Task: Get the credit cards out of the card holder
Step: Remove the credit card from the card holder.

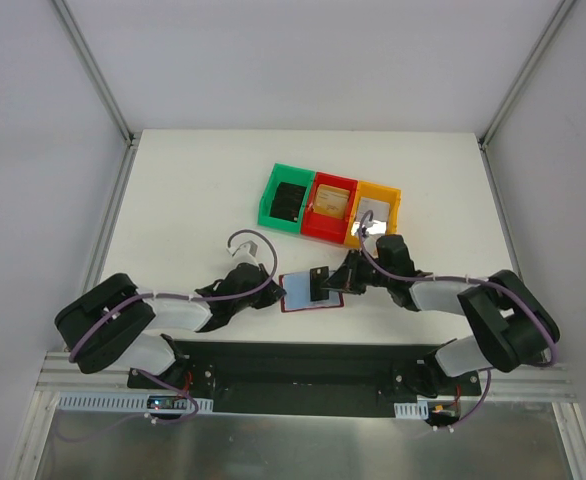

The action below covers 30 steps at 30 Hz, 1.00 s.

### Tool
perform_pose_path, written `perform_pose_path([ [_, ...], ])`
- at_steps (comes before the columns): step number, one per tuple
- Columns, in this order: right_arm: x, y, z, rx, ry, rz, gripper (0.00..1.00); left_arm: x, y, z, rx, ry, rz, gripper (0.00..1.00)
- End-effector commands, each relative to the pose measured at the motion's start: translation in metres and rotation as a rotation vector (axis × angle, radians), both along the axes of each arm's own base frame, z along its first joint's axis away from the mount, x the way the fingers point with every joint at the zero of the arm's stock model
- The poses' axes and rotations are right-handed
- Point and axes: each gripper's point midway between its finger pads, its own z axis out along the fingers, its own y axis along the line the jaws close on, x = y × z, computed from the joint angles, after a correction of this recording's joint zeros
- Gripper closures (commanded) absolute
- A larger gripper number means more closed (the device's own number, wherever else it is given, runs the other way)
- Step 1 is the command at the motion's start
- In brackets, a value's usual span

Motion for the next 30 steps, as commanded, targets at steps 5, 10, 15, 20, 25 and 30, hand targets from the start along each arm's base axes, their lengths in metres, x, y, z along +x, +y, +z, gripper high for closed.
perform_pose_path([
  [5, 0.000, -0.013, 0.015, -0.029, -0.067, 0.024, 0.99, -0.023, 0.047, -0.038, 0.206, 0.101, 0.028, 0.99],
  [10, -0.001, -0.024, 0.026, -0.116, -0.142, 0.045, 0.99, -0.015, 0.035, -0.015, 0.157, 0.035, -0.014, 0.49],
  [15, 0.003, -0.033, 0.061, -0.160, -0.263, 0.045, 0.99, -0.004, 0.020, 0.026, 0.067, -0.082, -0.056, 0.31],
  [20, 0.001, -0.042, 0.091, -0.204, -0.342, 0.068, 0.99, 0.002, 0.011, 0.070, -0.002, -0.175, -0.074, 0.24],
  [25, -0.007, -0.045, 0.109, -0.274, -0.416, 0.140, 0.99, 0.004, 0.024, 0.094, 0.019, -0.210, -0.034, 0.21],
  [30, -0.020, -0.041, 0.110, -0.418, -0.516, 0.277, 0.99, 0.004, 0.043, 0.110, 0.030, -0.269, 0.021, 0.22],
])
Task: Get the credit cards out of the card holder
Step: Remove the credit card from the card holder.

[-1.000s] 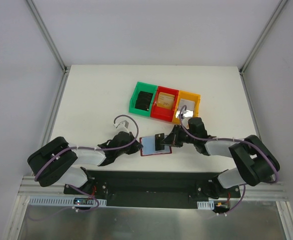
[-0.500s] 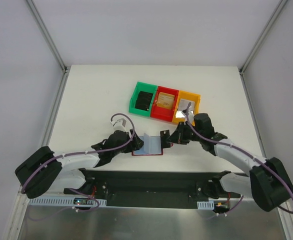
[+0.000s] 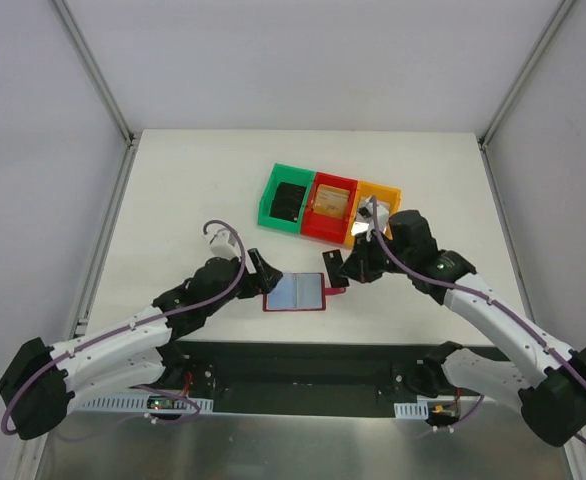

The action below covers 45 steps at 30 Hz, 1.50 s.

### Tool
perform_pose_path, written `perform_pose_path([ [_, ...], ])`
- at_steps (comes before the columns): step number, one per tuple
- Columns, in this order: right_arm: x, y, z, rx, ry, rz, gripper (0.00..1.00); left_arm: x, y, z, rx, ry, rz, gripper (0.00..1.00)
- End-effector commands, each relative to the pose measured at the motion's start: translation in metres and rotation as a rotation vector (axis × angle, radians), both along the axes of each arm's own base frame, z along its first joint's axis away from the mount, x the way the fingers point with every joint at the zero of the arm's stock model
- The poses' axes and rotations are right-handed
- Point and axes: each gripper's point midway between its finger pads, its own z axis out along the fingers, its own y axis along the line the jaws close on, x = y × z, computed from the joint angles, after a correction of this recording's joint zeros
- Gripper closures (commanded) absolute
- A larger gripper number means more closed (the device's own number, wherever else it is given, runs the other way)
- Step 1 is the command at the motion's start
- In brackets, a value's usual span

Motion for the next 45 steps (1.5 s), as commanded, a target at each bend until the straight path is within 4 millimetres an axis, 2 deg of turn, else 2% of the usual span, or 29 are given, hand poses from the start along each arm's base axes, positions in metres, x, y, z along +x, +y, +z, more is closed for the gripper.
perform_pose_path([
  [1, -0.016, -0.002, 0.002, -0.179, -0.121, 0.140, 0.99, 0.006, 0.020, 0.020, 0.035, -0.093, 0.040, 0.23],
  [2, -0.022, 0.002, 0.003, -0.171, -0.134, 0.181, 0.99, 0.004, 0.013, 0.028, 0.012, -0.138, -0.009, 0.24],
  [4, -0.029, 0.010, 0.010, -0.115, -0.176, 0.240, 1.00, -0.009, -0.011, 0.048, -0.067, -0.247, -0.204, 0.25],
  [6, -0.039, 0.013, 0.018, -0.093, -0.169, 0.314, 1.00, -0.025, -0.026, 0.066, -0.146, -0.306, -0.336, 0.25],
  [9, -0.059, 0.020, 0.027, -0.054, -0.104, 0.441, 1.00, -0.045, -0.039, 0.090, -0.237, -0.357, -0.468, 0.25],
  [13, -0.077, 0.030, 0.035, 0.024, -0.036, 0.545, 1.00, -0.068, -0.050, 0.110, -0.337, -0.396, -0.600, 0.25],
  [18, -0.100, 0.039, 0.043, 0.081, 0.011, 0.659, 1.00, -0.088, -0.064, 0.114, -0.367, -0.351, -0.768, 0.29],
  [27, -0.106, 0.043, 0.043, 0.056, 0.032, 0.706, 0.99, -0.099, -0.072, 0.121, -0.386, -0.365, -0.877, 0.37],
  [36, -0.110, 0.047, 0.042, 0.066, 0.056, 0.736, 0.99, -0.109, -0.074, 0.122, -0.423, -0.361, -0.944, 0.56],
  [40, -0.112, 0.047, 0.042, 0.061, 0.063, 0.748, 0.99, -0.110, -0.077, 0.121, -0.433, -0.340, -0.961, 0.62],
  [45, -0.114, 0.048, 0.042, 0.052, 0.066, 0.759, 1.00, -0.113, -0.079, 0.121, -0.438, -0.330, -0.983, 0.79],
])
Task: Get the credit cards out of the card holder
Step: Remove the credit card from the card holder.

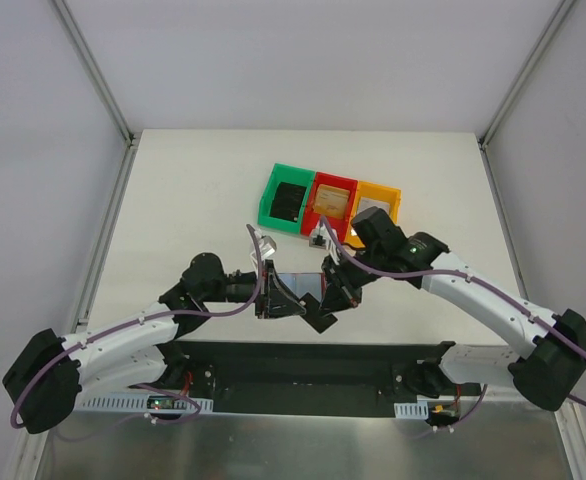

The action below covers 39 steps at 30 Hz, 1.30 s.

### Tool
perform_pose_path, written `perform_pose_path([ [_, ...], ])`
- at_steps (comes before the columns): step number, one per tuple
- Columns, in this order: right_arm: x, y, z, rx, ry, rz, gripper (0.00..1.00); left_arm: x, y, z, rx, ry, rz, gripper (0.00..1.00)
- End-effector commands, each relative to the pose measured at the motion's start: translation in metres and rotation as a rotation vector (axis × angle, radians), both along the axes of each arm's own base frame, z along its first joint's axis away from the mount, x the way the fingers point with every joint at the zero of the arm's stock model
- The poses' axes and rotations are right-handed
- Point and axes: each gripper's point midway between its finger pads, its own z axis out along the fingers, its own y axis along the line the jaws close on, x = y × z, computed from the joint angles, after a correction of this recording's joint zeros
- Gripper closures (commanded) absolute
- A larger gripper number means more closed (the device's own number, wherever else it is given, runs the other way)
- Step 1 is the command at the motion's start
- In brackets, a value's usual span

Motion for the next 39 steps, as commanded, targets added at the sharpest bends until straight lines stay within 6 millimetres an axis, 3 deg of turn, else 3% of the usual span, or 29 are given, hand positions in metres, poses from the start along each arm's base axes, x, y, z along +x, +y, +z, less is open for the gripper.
perform_pose_path([
  [1, -0.005, 0.004, 0.016, 0.044, -0.020, 0.052, 1.00, -0.002, -0.004, 0.029, -0.078, -0.066, -0.044, 0.83],
  [4, -0.005, 0.004, 0.016, 0.041, -0.023, 0.053, 0.99, -0.002, -0.003, 0.026, -0.079, -0.064, -0.041, 1.00],
  [5, -0.005, 0.004, 0.015, 0.040, -0.022, 0.050, 0.97, -0.003, -0.003, 0.026, -0.083, -0.064, -0.044, 1.00],
  [9, 0.000, 0.002, 0.017, 0.034, -0.060, 0.016, 0.68, 0.000, -0.002, 0.026, -0.094, -0.066, -0.018, 1.00],
  [13, 0.021, -0.004, 0.028, 0.101, -0.110, -0.122, 0.56, 0.016, 0.004, 0.028, -0.124, -0.077, 0.110, 1.00],
  [18, 0.052, -0.020, 0.031, 0.246, -0.098, -0.355, 0.53, 0.040, 0.019, 0.032, -0.212, -0.061, 0.294, 1.00],
  [22, 0.069, -0.016, 0.038, 0.371, -0.127, -0.479, 0.55, 0.049, 0.033, 0.043, -0.334, -0.076, 0.399, 1.00],
  [31, 0.084, -0.006, 0.041, 0.518, -0.066, -0.585, 0.46, 0.051, 0.037, 0.066, -0.472, -0.076, 0.410, 1.00],
  [39, 0.089, -0.002, 0.063, 0.611, -0.101, -0.588, 0.47, 0.051, 0.035, 0.065, -0.490, -0.041, 0.393, 1.00],
])
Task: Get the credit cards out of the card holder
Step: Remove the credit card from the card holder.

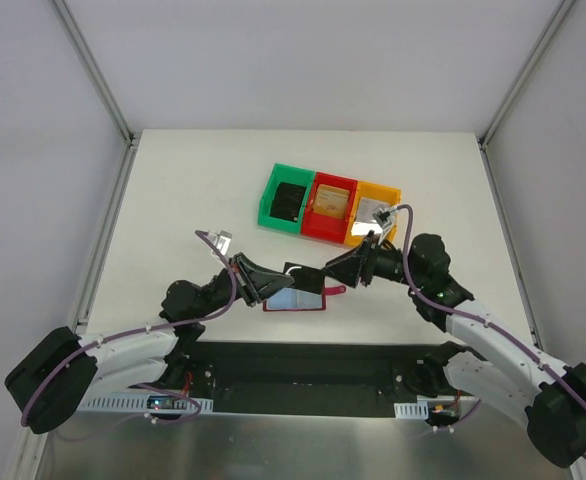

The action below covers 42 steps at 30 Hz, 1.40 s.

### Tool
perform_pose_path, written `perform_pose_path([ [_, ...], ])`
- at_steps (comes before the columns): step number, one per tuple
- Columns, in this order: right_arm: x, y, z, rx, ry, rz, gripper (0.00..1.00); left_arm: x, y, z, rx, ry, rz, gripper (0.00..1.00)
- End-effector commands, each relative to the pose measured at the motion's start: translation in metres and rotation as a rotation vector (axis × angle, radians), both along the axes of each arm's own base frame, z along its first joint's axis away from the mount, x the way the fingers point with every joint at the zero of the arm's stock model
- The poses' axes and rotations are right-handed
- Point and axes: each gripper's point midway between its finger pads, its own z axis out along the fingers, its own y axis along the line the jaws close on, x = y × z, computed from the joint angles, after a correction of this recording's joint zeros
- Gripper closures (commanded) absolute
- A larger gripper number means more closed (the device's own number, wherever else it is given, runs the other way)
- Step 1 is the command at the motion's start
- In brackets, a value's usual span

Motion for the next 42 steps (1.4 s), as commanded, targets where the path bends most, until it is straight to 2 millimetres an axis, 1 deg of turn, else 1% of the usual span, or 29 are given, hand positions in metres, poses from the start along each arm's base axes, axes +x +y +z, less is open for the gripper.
perform_pose_path([
  [1, 0.002, 0.006, 0.039, 0.109, -0.107, 0.009, 0.47, -0.004, 0.009, 0.040, -0.144, -0.105, 0.014, 1.00],
  [5, 0.002, 0.007, 0.037, 0.107, -0.103, 0.009, 0.48, -0.001, 0.010, 0.041, -0.147, -0.102, 0.027, 1.00],
  [11, 0.006, -0.005, 0.031, 0.110, -0.100, -0.050, 0.46, -0.003, 0.017, 0.049, -0.172, -0.128, 0.051, 1.00],
  [13, 0.006, -0.009, 0.032, 0.115, -0.106, -0.063, 0.45, -0.006, 0.019, 0.053, -0.176, -0.146, 0.053, 1.00],
  [16, 0.004, -0.011, 0.034, 0.117, -0.110, -0.056, 0.44, -0.007, 0.023, 0.053, -0.173, -0.158, 0.067, 1.00],
  [19, 0.001, -0.008, 0.035, 0.123, -0.099, -0.027, 0.43, -0.005, 0.025, 0.051, -0.168, -0.154, 0.086, 1.00],
  [21, -0.002, -0.006, 0.040, 0.151, -0.102, -0.007, 0.43, -0.003, 0.025, 0.051, -0.169, -0.150, 0.091, 1.00],
  [30, -0.016, 0.009, 0.059, 0.222, -0.133, 0.075, 0.43, 0.000, 0.019, 0.060, -0.197, -0.143, 0.071, 1.00],
  [34, -0.017, 0.014, 0.053, 0.200, -0.117, 0.088, 0.44, -0.001, 0.017, 0.063, -0.203, -0.150, 0.058, 1.00],
  [42, -0.015, 0.019, 0.038, 0.151, -0.090, 0.091, 0.45, -0.001, 0.018, 0.065, -0.209, -0.149, 0.062, 1.00],
])
